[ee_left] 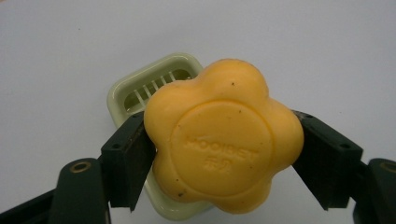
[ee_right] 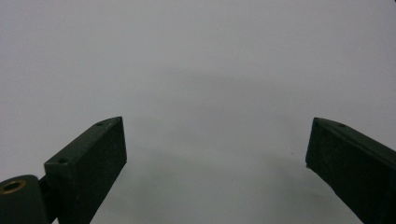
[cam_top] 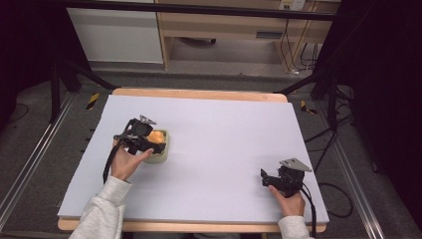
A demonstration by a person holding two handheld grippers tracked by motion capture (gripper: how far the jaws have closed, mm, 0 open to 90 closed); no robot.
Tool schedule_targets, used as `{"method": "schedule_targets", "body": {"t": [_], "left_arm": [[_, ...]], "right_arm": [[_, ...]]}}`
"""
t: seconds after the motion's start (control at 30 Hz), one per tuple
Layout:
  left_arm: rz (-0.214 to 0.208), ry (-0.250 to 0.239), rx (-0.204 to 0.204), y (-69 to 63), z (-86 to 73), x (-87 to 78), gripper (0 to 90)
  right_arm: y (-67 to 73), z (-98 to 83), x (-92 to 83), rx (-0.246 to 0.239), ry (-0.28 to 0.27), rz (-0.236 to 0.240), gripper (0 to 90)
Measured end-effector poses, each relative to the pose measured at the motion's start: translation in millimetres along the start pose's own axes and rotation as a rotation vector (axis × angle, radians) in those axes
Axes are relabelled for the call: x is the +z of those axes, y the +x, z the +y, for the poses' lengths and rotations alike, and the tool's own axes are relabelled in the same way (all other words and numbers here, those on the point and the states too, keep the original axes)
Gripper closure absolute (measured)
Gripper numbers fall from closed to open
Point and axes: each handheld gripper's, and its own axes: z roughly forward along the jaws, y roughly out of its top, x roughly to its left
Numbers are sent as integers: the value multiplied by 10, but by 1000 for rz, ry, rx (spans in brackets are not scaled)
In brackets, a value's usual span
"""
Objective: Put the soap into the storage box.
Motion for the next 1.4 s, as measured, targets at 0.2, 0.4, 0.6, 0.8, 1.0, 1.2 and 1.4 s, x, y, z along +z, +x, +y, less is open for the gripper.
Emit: {"method": "schedule_targets", "body": {"t": [0.2, 0.4, 0.6, 0.8, 1.0, 1.2, 1.4], "left_arm": [[12, 17, -14, 34, 11, 77, 261], [23, 30, -19, 80, 15, 124, 260], [26, 46, -24, 112, 0, 182, 261], [35, 65, -29, 140, -27, 245, 261], [33, 79, -31, 149, -50, 294, 261], [39, 94, -28, 151, -60, 335, 261], [45, 113, -28, 167, -86, 388, 261]], "right_arm": [[-1, 0, -1, -1, 0, 1, 56], [0, 0, -2, -1, 0, 1, 56], [2, 0, -1, 0, 0, -1, 57], [0, 0, 0, 0, 0, 0, 57], [1, 1, 1, 0, 0, 0, 57], [5, 1, -2, 3, 1, -1, 57], [0, 0, 0, -4, 0, -2, 57]]}}
